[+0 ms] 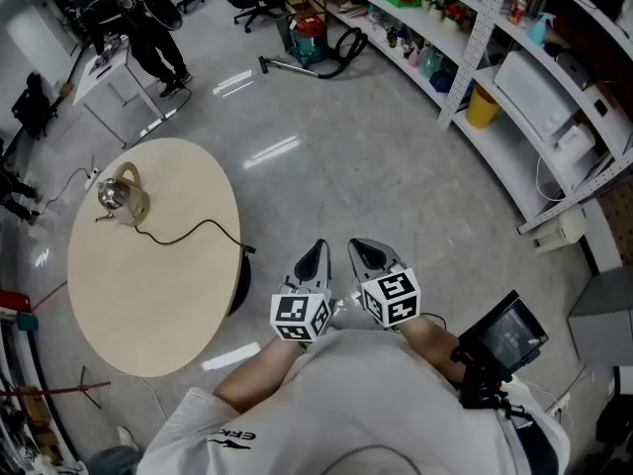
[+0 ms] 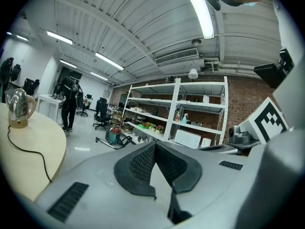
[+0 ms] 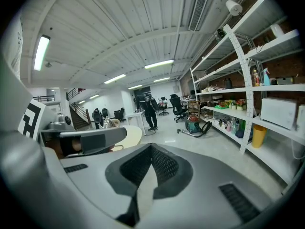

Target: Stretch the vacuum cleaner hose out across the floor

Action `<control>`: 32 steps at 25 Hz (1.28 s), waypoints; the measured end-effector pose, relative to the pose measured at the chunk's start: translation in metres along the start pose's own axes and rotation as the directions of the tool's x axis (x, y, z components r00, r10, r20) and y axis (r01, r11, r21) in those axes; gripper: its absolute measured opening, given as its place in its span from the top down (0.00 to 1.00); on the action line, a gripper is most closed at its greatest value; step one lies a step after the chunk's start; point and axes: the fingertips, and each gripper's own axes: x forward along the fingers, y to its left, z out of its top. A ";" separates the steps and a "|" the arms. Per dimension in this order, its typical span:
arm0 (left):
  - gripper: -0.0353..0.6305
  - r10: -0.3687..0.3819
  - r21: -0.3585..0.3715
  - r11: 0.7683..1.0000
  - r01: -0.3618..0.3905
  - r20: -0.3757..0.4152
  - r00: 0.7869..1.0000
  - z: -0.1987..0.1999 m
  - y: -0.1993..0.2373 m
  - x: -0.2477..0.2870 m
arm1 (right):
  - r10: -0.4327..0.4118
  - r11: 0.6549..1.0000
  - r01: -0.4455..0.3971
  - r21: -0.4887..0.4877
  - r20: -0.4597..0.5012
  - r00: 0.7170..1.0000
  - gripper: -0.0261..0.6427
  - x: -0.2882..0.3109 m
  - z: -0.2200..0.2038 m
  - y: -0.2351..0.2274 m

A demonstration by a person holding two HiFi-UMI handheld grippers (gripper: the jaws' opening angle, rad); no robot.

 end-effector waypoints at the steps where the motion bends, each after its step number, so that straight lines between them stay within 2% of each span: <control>1: 0.94 0.001 -0.006 1.000 -0.001 -0.005 1.000 0.000 0.008 -0.004 | -0.003 1.000 0.003 0.001 -0.001 1.000 0.96 0.005 0.000 0.007; 9: 0.94 0.013 0.006 1.000 -0.013 -0.023 1.000 0.004 0.058 -0.026 | -0.027 1.000 0.027 0.002 -0.001 1.000 0.96 0.036 0.008 0.037; 17: 0.94 0.065 0.020 0.998 -0.064 -0.042 0.997 0.008 0.085 -0.013 | -0.003 1.000 0.003 -0.017 -0.014 1.000 0.96 0.068 0.022 0.036; 23: 0.94 0.101 0.026 0.995 -0.100 -0.042 0.994 0.016 0.104 0.034 | 0.026 1.000 -0.026 -0.008 -0.007 1.000 0.96 0.105 0.038 0.002; 32: 0.94 0.158 0.034 0.987 -0.156 -0.043 0.987 0.047 0.118 0.153 | 0.074 0.997 -0.074 0.014 0.004 0.997 0.96 0.170 0.088 -0.093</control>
